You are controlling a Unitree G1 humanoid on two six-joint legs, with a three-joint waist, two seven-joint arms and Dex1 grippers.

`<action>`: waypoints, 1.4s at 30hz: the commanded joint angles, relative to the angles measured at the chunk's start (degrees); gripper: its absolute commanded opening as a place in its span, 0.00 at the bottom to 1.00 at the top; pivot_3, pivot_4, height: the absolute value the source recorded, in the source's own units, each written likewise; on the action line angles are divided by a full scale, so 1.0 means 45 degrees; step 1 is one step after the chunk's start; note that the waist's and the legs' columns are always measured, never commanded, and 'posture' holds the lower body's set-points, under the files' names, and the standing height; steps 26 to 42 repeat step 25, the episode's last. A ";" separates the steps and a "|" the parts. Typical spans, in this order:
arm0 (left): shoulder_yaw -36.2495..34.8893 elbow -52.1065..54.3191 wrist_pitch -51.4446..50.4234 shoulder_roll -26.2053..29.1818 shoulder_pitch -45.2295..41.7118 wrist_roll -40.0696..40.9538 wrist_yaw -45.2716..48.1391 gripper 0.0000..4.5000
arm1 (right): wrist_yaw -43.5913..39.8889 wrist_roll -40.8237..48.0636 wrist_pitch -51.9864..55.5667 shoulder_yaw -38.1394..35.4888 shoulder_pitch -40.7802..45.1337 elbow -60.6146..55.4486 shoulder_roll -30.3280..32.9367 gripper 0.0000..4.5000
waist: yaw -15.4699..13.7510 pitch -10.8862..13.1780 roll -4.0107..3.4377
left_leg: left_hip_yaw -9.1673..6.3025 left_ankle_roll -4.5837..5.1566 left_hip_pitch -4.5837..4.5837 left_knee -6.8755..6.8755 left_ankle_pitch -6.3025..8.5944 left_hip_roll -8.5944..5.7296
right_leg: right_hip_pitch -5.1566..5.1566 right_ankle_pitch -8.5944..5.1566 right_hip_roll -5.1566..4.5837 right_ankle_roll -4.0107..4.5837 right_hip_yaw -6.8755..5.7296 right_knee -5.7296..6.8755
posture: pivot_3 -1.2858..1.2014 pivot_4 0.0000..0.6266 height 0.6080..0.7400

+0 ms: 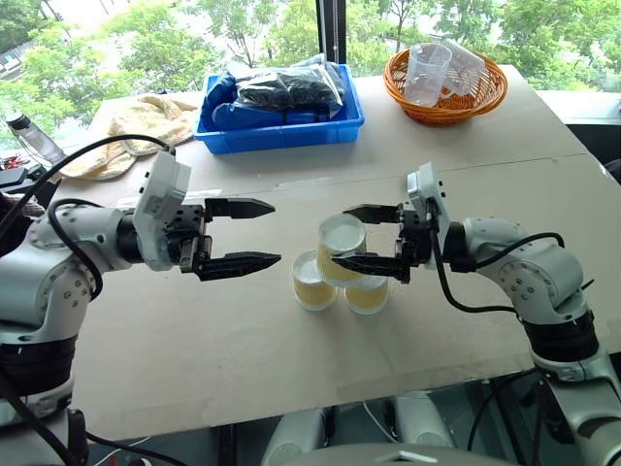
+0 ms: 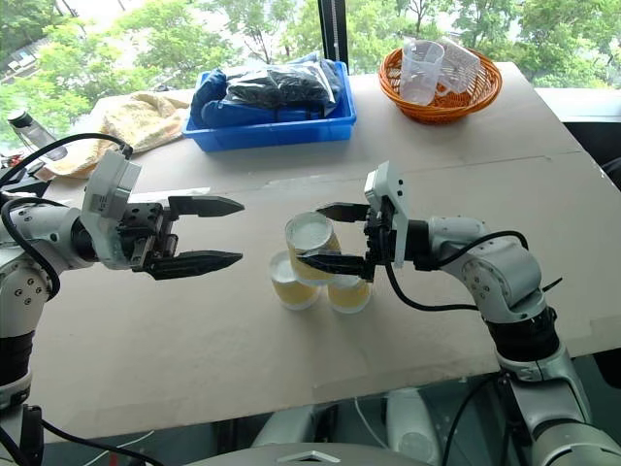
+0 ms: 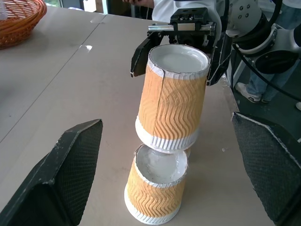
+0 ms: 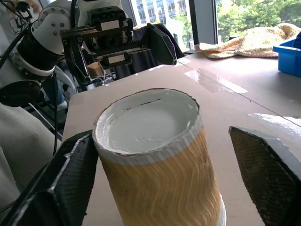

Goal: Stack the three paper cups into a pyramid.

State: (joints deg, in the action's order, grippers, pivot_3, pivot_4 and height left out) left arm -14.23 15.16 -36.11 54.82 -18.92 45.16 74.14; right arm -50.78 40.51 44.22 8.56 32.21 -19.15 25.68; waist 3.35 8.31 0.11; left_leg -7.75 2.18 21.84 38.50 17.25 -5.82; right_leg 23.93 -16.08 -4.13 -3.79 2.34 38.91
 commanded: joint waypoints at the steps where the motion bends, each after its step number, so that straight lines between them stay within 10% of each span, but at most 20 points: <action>1: -0.0477 0.0219 0.0166 0.0250 0.0244 0.0061 0.0073 1.00 | -0.0249 0.0321 -0.0160 -0.0528 -0.0056 -0.0594 0.0325 0.99 | -0.0001 0.0000 0.0000 | 0.0000 0.0000 0.0000 -0.0001 0.0000 0.0000 | 0.0000 0.0000 0.0000 0.0000 0.0001 0.0000 | 0.52 0.24 1.00; 18: -0.0421 -0.1349 0.4298 -0.2262 0.4785 -0.4452 -0.3453 1.00 | -0.2346 -0.1418 -0.4566 -0.4062 -0.6622 0.0655 0.3285 0.99 | -0.0424 -0.0003 0.0007 | 0.0019 0.0004 -0.0023 -0.0020 0.0003 0.0002 | -0.0029 0.0000 -0.0005 0.0000 0.0013 -0.0019 | 0.52 0.24 1.00; 42: 0.0022 -0.0838 0.4819 -0.3058 0.5225 -0.4440 -0.3558 1.00 | -0.2778 -0.1780 -0.6235 -0.3941 -0.7036 0.2072 0.2615 0.99 | -0.0593 -0.0007 0.0013 | 0.0017 0.0001 -0.0040 0.0004 0.0001 0.0008 | -0.0056 0.0021 -0.0003 0.0023 0.0006 -0.0006 | 0.52 0.24 1.00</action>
